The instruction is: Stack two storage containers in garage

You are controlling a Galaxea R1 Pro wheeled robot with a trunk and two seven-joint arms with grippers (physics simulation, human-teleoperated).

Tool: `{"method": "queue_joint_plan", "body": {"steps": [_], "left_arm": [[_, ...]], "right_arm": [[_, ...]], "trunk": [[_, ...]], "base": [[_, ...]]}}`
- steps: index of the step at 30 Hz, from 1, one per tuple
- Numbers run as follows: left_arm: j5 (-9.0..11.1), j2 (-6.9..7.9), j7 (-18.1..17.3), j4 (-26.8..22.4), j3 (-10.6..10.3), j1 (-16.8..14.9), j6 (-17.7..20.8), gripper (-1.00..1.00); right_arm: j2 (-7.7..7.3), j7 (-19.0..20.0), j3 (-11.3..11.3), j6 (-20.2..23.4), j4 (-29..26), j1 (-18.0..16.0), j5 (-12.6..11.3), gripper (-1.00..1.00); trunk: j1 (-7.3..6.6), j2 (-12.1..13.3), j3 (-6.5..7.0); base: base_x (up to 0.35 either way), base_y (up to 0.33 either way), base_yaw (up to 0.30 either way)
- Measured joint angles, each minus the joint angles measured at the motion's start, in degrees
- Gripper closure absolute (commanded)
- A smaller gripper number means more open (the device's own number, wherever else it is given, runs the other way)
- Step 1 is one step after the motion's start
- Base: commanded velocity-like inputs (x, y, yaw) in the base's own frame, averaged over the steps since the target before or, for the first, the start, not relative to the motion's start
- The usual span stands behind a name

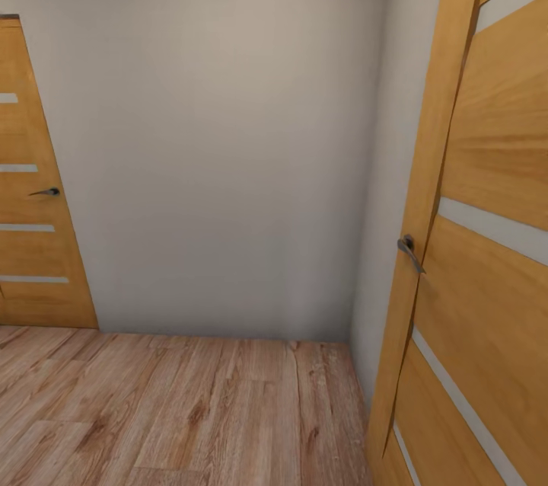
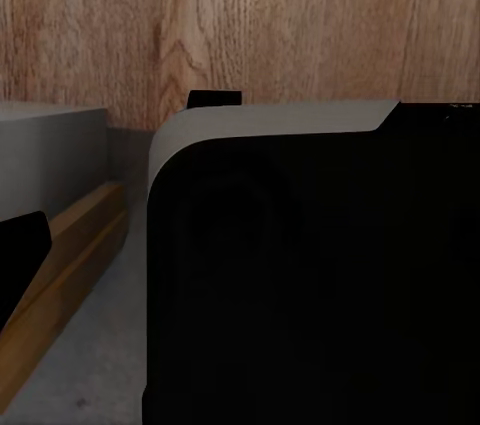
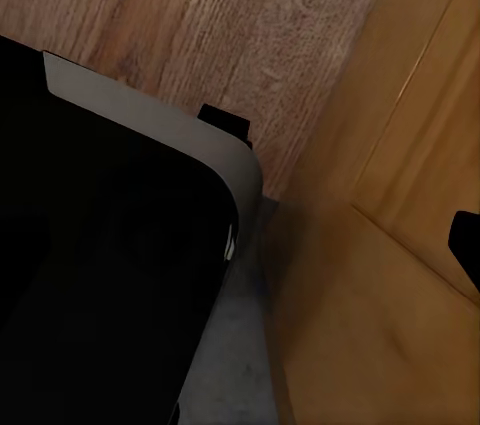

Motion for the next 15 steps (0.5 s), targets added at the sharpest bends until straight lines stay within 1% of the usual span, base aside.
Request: {"method": "queue_joint_plan", "body": {"steps": [4,11,15], "left_arm": [[0.0,0.0,0.0,-0.02,0.0,0.0,0.0,-1.0],[0.0,0.0,0.0,-0.02,0.0,0.0,0.03,-1.0],[0.0,0.0,0.0,-0.03,0.0,0.0,0.02,-1.0]], "right_arm": [[0.0,0.0,0.03,0.07,0.0,0.0,0.0,-1.0],[0.0,-0.43,0.01,0.39,0.0,0.0,-0.15,-1.0],[0.0,-0.68,0.0,0.57,0.0,0.0,-0.17,-1.0]], "trunk": [[-0.01,0.0,0.0],[-0.03,0.0,0.0],[-0.01,0.0,0.0]], "base": [[0.033,0.0,0.0],[0.197,0.0,0.0],[0.044,0.0,0.012]]}}
